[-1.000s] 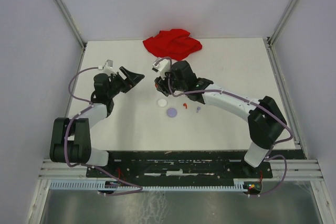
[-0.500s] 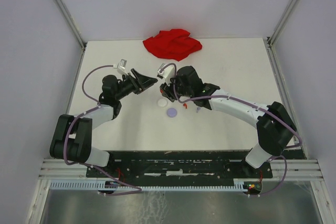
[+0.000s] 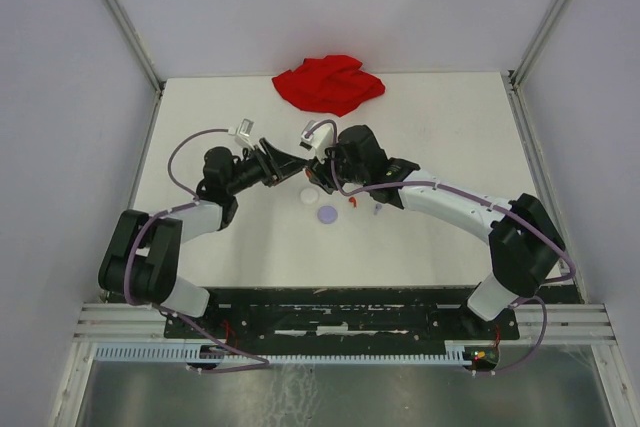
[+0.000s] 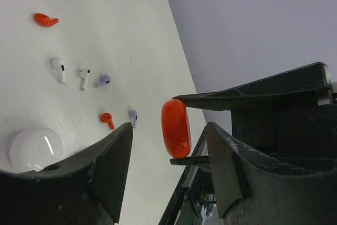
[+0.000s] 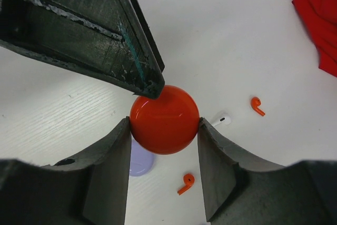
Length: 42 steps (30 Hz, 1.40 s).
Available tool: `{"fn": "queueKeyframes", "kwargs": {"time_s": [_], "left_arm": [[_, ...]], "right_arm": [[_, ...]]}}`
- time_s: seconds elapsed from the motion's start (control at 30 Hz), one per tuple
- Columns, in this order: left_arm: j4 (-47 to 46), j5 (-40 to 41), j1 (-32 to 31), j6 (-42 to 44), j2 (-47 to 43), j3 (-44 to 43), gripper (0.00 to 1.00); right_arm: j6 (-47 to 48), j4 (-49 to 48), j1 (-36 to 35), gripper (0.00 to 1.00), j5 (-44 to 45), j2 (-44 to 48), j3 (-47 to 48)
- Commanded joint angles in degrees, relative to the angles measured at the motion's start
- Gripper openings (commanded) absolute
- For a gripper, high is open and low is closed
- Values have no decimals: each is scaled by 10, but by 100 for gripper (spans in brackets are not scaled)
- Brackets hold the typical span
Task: Insert the wireless bluetooth earbuds into the charging case
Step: Pick up the charging case at the center of the board.
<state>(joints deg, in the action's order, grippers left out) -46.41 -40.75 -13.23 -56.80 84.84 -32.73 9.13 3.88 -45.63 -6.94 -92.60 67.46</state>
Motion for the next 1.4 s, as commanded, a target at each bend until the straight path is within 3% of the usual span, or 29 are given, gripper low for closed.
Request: {"fn": "queueKeyframes", "kwargs": {"time_s": [0.0,0.47,1.37], "left_arm": [[-43,-16,-6,-16,17,4,64],[-105,-30,-13,-54,46,0,56],[-133,-43,-21,-65,57,1,39]], "right_arm": [[6,-22,2,23,-12,22,4],[7,-17,2,22,-24,9,16],[12,-16,2,22,-20,-1,24]]}}
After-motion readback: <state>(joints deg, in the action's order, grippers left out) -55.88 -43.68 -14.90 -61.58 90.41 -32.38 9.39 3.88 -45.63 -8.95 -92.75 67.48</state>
